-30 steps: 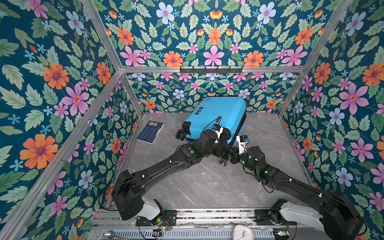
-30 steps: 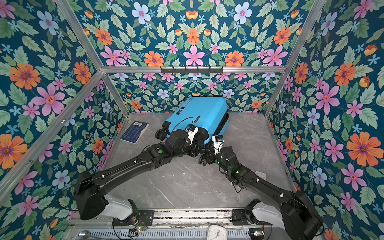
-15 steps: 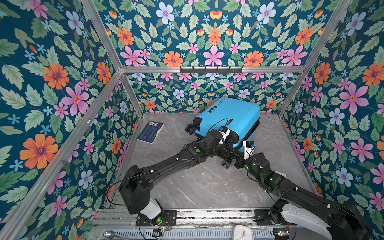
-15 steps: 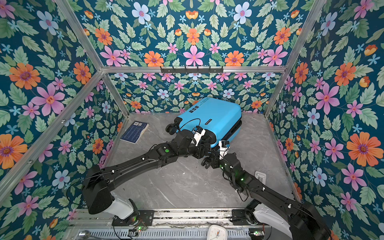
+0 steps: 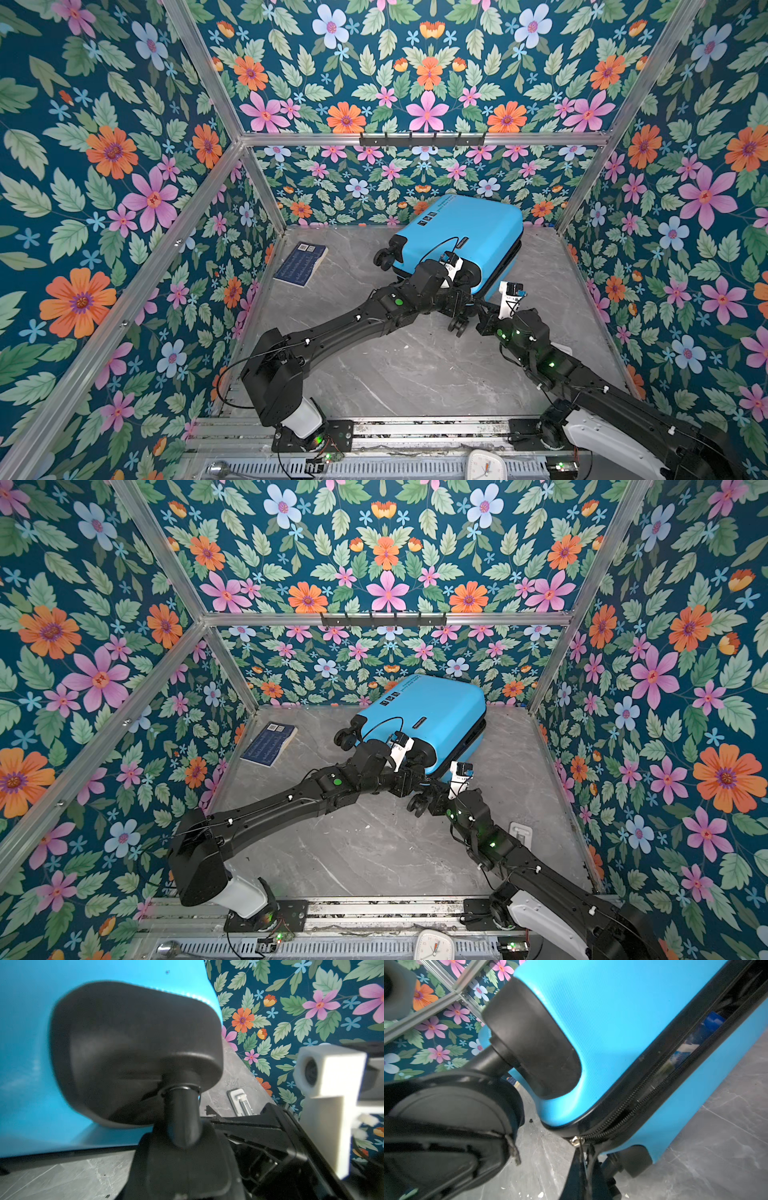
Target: Pack the luggage
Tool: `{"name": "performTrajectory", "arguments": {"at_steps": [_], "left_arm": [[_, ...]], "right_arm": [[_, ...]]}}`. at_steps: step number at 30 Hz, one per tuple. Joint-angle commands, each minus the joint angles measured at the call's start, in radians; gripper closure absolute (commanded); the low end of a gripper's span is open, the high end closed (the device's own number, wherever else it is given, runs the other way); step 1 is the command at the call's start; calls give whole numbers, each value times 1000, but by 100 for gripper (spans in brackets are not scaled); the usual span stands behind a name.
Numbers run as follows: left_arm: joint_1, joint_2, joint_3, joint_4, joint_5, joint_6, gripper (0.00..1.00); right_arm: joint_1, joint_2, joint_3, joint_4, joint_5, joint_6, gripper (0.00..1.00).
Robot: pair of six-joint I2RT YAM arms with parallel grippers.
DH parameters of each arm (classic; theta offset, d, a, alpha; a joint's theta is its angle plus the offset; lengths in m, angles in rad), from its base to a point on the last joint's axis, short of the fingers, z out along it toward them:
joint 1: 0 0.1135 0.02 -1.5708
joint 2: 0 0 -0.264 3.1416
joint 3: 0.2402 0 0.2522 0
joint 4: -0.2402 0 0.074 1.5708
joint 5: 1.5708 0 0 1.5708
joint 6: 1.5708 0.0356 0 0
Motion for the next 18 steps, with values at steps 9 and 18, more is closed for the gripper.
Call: {"name": "performTrajectory", "arguments": {"at_steps": [9, 18], "left_arm": [[-4, -84, -37, -125, -50, 23, 100], [-4, -125, -64, -161, -91, 31, 100]], "right_arm": [[-154, 126, 71, -68, 367, -58, 100], [-190, 204, 101, 27, 316, -136, 100]]}}
